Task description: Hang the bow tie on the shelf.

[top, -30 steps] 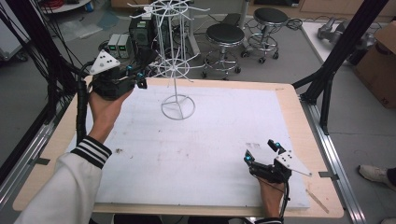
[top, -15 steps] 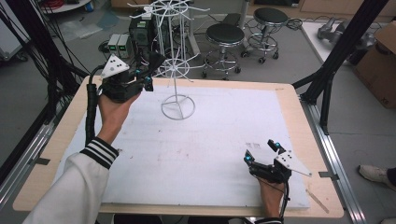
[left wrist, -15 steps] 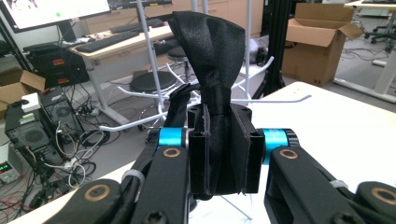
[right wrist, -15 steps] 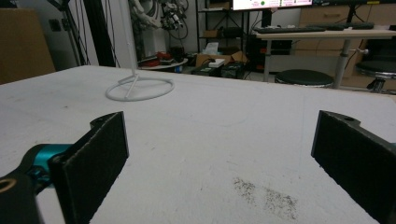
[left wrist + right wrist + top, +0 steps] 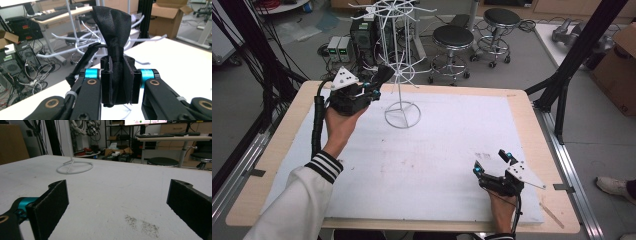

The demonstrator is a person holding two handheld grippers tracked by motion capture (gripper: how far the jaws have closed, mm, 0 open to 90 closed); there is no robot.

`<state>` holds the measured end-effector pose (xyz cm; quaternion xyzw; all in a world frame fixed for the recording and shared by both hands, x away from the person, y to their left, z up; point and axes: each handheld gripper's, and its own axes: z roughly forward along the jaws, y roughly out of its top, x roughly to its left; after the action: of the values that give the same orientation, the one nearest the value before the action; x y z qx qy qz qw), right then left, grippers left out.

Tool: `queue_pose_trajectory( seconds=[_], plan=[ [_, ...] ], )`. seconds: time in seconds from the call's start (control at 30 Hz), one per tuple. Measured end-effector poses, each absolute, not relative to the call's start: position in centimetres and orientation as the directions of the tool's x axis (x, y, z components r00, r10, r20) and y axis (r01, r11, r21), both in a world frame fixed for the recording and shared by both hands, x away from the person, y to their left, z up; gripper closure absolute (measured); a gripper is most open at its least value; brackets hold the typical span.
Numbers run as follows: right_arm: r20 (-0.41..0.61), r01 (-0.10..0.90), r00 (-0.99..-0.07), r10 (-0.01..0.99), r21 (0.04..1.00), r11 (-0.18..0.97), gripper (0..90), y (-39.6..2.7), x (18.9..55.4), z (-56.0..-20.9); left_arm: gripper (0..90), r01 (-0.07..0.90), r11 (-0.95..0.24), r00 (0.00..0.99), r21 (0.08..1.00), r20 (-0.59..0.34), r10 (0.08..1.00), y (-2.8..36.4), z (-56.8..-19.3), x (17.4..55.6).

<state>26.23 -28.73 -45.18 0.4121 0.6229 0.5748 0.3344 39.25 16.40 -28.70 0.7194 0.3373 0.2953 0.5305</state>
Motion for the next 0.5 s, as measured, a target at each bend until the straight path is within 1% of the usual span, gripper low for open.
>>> queue_pose_trajectory(
  seconds=[0.43,0.5],
  plan=[
    [0.059,0.127,-0.438,0.897,0.992,-0.003,2.9,-28.7,26.3,-45.2,77.9,0.212,-0.245,0.602,0.946,0.071,0.795,16.0,-30.1,39.7],
    [0.060,0.128,-0.438,0.897,0.992,-0.004,2.9,-28.7,26.3,-45.2,77.9,0.225,-0.231,0.600,0.947,0.052,0.798,16.1,-30.4,39.8]
  ],
)
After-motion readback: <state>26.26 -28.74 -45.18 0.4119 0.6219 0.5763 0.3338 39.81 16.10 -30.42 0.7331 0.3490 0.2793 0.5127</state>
